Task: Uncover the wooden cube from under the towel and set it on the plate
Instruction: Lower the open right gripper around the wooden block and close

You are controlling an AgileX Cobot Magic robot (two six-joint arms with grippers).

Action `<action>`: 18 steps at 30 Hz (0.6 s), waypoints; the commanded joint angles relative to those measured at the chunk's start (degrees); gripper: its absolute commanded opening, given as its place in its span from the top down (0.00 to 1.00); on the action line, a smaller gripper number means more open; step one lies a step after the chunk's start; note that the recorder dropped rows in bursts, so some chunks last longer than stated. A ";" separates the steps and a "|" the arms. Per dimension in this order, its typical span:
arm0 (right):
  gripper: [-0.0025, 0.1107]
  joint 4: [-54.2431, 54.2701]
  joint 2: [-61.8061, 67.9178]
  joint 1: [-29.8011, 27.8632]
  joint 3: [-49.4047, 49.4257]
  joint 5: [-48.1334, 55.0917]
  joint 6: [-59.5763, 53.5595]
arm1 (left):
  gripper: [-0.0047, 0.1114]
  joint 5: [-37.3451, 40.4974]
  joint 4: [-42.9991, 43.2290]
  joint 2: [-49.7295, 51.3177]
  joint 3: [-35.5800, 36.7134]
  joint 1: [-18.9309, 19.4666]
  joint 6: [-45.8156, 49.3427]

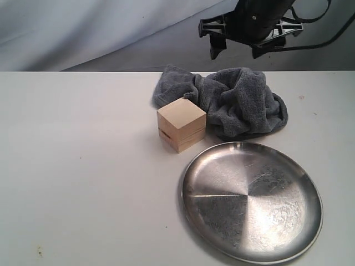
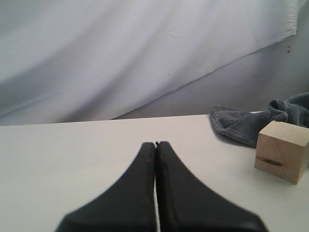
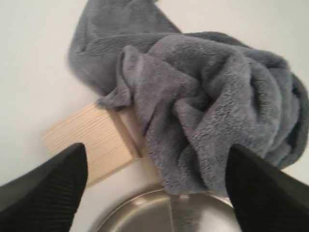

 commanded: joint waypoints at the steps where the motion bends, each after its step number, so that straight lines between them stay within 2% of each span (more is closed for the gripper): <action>1: 0.56 7.58 -0.98 0.56 -0.29 1.45 -5.83 | 0.96 -0.02 -0.10 -0.24 0.25 -0.28 -0.14; 4: 0.76 7.93 -0.98 2.97 -0.29 1.71 -9.40 | 0.96 -0.02 -0.10 -0.24 0.25 -0.28 -0.14; 8: 0.97 7.93 -0.98 6.96 -0.29 1.71 -15.03 | 0.96 -0.02 -0.10 -0.24 0.25 -0.28 -0.14; 13: 0.98 7.49 -0.42 10.80 -0.29 1.80 -15.27 | 0.96 -0.02 -0.10 -0.24 0.25 -0.28 -0.14; 18: 0.98 7.89 0.83 11.15 -0.29 3.71 -19.83 | 0.96 -0.02 -0.10 -0.24 0.25 -0.28 -0.14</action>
